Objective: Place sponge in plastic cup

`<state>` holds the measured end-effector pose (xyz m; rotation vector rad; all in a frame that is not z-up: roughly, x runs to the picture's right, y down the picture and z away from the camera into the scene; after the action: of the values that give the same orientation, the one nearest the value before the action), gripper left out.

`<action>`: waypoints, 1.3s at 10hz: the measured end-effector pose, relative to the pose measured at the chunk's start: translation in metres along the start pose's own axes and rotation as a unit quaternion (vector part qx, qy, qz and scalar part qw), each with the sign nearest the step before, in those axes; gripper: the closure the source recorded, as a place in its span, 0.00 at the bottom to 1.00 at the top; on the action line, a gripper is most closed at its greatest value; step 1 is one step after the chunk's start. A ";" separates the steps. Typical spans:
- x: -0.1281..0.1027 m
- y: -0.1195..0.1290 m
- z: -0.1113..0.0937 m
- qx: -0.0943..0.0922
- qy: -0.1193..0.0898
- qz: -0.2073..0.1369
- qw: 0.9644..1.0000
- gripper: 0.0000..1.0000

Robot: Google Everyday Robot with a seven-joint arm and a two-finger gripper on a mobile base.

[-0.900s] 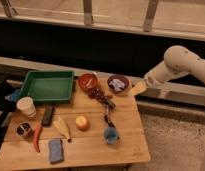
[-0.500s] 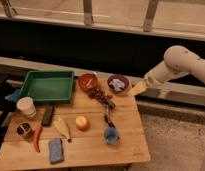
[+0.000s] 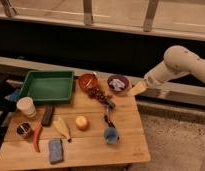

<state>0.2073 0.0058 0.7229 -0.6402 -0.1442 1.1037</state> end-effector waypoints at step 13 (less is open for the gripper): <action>0.000 0.013 0.013 0.010 0.050 -0.032 0.998 0.20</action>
<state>0.1917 0.0146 0.7265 -0.6680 -0.0667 1.0079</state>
